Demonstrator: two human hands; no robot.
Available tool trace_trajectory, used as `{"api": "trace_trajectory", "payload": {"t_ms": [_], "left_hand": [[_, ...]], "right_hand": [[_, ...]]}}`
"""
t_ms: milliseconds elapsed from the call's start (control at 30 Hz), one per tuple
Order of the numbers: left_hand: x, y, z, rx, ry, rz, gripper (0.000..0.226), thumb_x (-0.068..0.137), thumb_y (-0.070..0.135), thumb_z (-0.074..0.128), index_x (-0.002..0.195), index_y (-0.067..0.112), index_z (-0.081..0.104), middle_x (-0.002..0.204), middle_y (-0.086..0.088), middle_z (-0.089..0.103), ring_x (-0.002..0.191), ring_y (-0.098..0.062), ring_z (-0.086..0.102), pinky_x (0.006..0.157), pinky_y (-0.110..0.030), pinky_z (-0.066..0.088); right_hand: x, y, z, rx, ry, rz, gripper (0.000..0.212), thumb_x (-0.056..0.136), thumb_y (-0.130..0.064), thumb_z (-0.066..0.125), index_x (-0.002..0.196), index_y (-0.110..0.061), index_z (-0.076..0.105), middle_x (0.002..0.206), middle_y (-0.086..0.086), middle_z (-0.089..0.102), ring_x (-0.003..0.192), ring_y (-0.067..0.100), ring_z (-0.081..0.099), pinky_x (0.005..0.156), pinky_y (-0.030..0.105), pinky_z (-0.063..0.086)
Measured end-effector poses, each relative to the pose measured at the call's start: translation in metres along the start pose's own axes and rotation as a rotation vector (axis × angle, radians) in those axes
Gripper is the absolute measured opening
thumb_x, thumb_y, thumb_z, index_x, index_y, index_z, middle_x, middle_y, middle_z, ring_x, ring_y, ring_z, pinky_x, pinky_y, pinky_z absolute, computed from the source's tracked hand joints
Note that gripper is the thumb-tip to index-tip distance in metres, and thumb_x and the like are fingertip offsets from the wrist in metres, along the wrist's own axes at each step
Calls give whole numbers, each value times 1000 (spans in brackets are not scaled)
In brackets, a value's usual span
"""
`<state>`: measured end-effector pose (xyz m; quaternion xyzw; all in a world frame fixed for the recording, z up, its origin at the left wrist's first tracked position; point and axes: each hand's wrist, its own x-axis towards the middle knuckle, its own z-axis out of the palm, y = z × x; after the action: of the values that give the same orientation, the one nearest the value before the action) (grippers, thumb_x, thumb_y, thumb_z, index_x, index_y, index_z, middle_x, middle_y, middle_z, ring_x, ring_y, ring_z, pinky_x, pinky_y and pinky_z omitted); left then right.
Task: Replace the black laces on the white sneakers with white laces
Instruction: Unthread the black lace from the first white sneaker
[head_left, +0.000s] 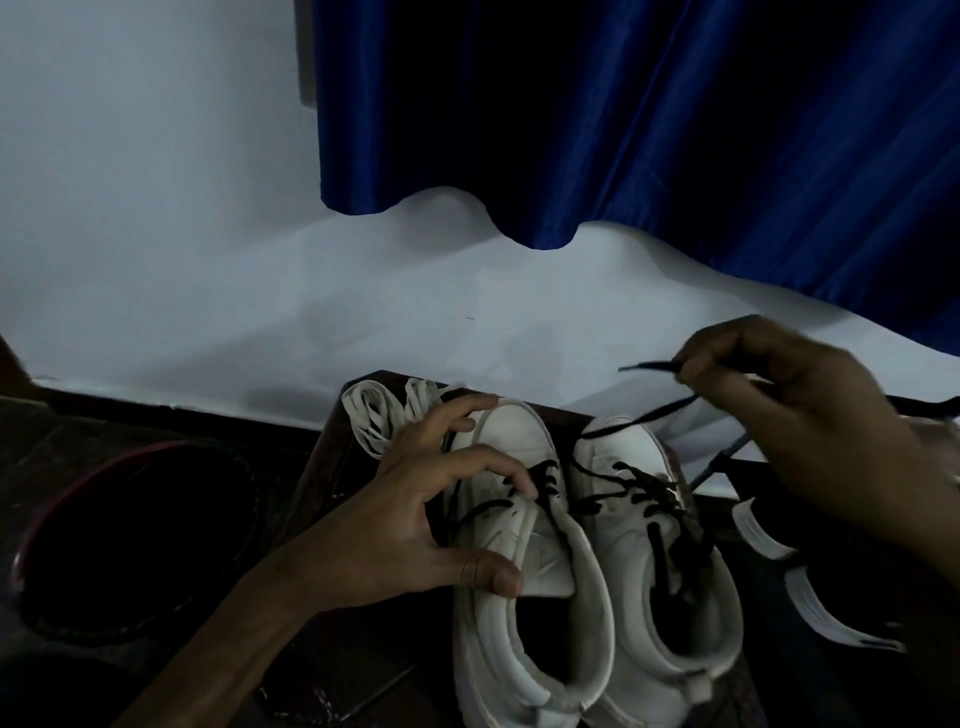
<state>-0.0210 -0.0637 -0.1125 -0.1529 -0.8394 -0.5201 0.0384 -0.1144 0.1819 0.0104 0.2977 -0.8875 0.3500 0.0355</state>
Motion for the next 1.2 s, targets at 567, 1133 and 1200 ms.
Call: {"api": "trace_trajectory", "payload": {"t_ms": [567, 1133, 1200], "left_hand": [[10, 63, 44, 772, 377, -145, 19, 67, 53, 50, 83, 45, 57, 96, 22, 55, 92, -11, 61, 76, -32, 19], [26, 63, 30, -360, 350, -421, 13, 71, 1, 72, 73, 12, 65, 82, -14, 71, 81, -23, 65, 78, -32, 47], [27, 62, 32, -536, 414, -466, 11, 68, 6, 65, 76, 12, 70, 77, -13, 69, 81, -22, 63, 77, -31, 46]], "right_hand": [[2, 31, 59, 75, -460, -159, 18, 86, -18, 74, 101, -28, 75, 105, -7, 67, 95, 7, 63, 87, 29, 50], [2, 35, 65, 165, -421, -66, 24, 81, -11, 75, 96, -31, 75, 107, -4, 56, 94, 6, 56, 87, 21, 47], [2, 33, 63, 156, -427, -60, 24, 81, -11, 76, 96, -29, 75, 110, -3, 56, 97, 9, 57, 88, 21, 46]]}}
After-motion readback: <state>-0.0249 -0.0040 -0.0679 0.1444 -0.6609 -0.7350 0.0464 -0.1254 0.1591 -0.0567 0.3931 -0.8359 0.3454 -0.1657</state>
